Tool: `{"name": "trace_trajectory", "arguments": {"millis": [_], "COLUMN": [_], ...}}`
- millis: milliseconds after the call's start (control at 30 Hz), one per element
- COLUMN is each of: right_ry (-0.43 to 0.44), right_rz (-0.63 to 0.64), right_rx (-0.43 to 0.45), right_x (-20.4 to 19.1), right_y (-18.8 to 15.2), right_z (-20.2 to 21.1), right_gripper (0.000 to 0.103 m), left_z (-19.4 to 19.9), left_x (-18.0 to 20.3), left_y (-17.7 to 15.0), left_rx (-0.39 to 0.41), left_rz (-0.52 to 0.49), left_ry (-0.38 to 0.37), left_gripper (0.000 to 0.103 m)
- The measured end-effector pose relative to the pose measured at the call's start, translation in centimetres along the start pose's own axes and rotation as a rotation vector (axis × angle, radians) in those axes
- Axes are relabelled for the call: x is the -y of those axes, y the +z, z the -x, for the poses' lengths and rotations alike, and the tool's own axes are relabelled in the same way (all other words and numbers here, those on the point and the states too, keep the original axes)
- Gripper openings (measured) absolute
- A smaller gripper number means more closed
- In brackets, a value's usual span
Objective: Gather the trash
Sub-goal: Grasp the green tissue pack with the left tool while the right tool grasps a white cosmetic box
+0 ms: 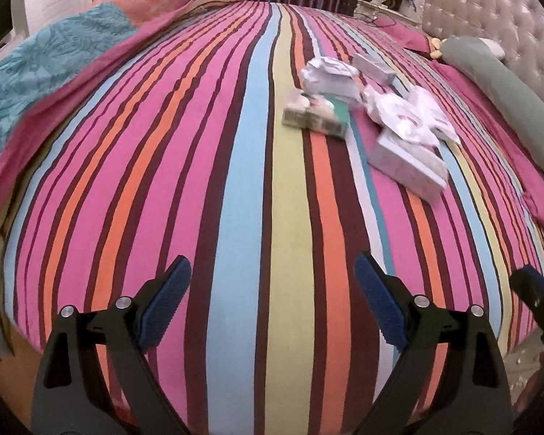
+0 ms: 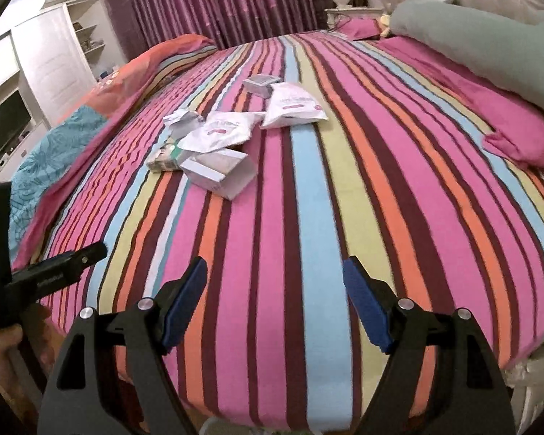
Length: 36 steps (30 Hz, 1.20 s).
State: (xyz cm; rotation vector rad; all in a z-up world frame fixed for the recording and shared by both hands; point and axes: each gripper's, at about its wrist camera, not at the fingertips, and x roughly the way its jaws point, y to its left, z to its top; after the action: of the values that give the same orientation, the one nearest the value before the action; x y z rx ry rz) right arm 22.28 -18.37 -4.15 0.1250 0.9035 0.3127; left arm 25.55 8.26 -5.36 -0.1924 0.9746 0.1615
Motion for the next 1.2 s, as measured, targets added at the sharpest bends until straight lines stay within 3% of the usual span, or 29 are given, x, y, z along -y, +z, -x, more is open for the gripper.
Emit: {"name": "trace_trajectory", "arguments": {"millis": [233,567,767,1200], "right_ry": [0.051,0.117,0.126,0.127], "right_rz": [0.117,0.188,0.224,0.339], "right_rx": [-0.011,-0.079,-0.095,-0.138], "right_x": [-1.7,-2.1,-2.6,-4.6], "right_y": [2.4,4.6,5.3,6.5], "right_z": [-3.2,-7.4,-8.6,-11.8], "right_gripper": [0.073,0.073,0.073,0.073], "left_z": [-3.3,-7.4,-9.0,-12.3], "left_x": [0.2,2.1,2.9,4.8], "left_y": [4.4,9.5,11.3,14.0], "left_rx": [-0.018,-0.045,-0.064,-0.112], "left_rz": [0.027,0.003,0.003,-0.081], "left_ry": [-0.016,-0.035,-0.073,-0.041], "left_gripper": [0.089,0.089,0.089,0.089]}}
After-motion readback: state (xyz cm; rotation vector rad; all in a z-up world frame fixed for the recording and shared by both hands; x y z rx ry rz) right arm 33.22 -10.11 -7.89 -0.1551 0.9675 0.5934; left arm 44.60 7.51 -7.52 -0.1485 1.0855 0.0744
